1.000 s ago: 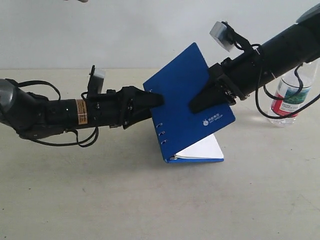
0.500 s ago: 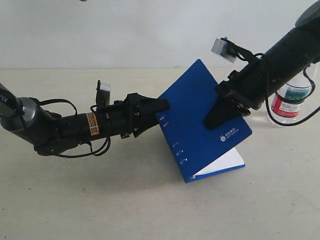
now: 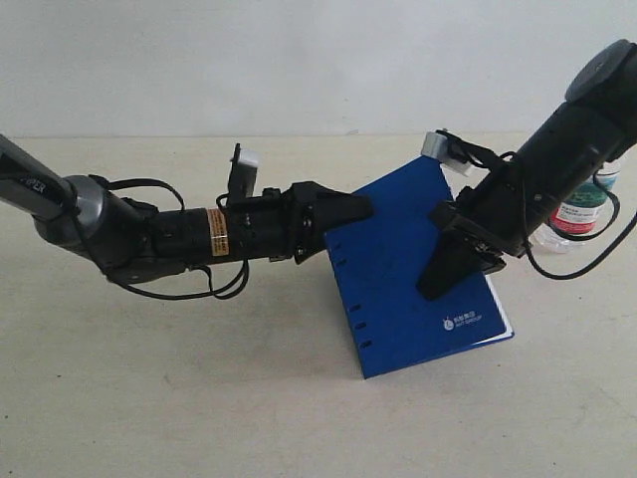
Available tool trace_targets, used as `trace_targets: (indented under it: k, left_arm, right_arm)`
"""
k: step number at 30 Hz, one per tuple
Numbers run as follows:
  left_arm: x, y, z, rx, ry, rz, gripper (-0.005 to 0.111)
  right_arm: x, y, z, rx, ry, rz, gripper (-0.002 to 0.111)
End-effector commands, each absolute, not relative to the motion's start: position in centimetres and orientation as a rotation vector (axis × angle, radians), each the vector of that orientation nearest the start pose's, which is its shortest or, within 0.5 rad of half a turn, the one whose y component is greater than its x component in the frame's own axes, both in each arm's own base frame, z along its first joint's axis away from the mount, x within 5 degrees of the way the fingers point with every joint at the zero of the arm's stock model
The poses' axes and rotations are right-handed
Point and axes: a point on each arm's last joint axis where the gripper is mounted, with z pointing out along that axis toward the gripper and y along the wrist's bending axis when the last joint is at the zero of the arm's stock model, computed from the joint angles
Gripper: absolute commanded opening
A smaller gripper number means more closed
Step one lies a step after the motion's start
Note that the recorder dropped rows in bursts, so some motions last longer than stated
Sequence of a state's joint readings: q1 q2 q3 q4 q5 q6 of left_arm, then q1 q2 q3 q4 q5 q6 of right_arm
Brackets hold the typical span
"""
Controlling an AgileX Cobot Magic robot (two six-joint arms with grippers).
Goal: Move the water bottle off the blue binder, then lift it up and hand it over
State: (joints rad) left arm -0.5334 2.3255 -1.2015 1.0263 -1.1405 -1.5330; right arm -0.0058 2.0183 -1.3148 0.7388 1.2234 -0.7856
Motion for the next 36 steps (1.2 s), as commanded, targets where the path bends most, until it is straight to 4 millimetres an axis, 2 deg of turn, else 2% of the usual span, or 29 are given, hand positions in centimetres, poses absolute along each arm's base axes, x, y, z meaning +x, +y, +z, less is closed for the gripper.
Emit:
trace_targets:
  k: [1, 4, 7, 15, 16, 19, 22, 26, 28, 32, 36]
  left_arm:
    - [30.8, -29.4, 9.6, 0.556, 2.009, -1.874, 0.062]
    - [30.6, -29.7, 9.7, 0.565, 2.004, -1.877, 0.060]
    - [30.2, -30.1, 9.7, 0.586, 1.999, -1.880, 0.051]
    - [29.8, -30.7, 9.8, 0.573, 1.986, -1.891, 0.008]
    - [29.8, -30.7, 9.8, 0.575, 1.984, -1.889, 0.006]
    - [30.1, -30.5, 9.8, 0.570, 1.980, -1.881, 0.005]
    - [30.6, -29.9, 9.8, 0.555, 1.976, -1.869, 0.005]
    - [32.2, -28.3, 9.8, 0.499, 1.970, -1.835, 0.005]
    - [33.0, -27.2, 9.7, 0.474, 1.972, -1.816, 0.005]
    - [34.3, -24.7, 9.4, 0.465, 2.001, -1.778, 0.005]
    - [34.7, -23.2, 9.1, 0.527, 2.052, -1.757, 0.005]
  right_arm:
    - [36.6, 5.7, 15.7, -0.606, 2.866, 1.052, 0.000]
    - [36.9, 5.6, 15.7, -0.583, 2.855, 1.024, 0.000]
    - [37.1, 5.6, 15.6, -0.544, 2.853, 1.005, 0.000]
    - [37.3, 5.5, 15.6, -0.504, 2.852, 0.984, 0.000]
    - [37.3, 5.6, 15.6, -0.506, 2.853, 0.988, 0.000]
    - [37.0, 5.6, 15.7, -0.532, 2.862, 1.020, 0.005]
    - [36.9, 5.7, 15.7, -0.570, 2.860, 1.036, 0.027]
    - [36.9, 5.7, 15.7, -0.570, 2.858, 1.027, 0.057]
    - [36.9, 5.6, 15.6, -0.581, 2.865, 1.014, 0.061]
    - [37.0, 5.3, 15.7, -0.618, 2.875, 0.965, 0.061]
    - [37.3, 4.9, 16.0, -0.663, 2.880, 0.898, 0.061]
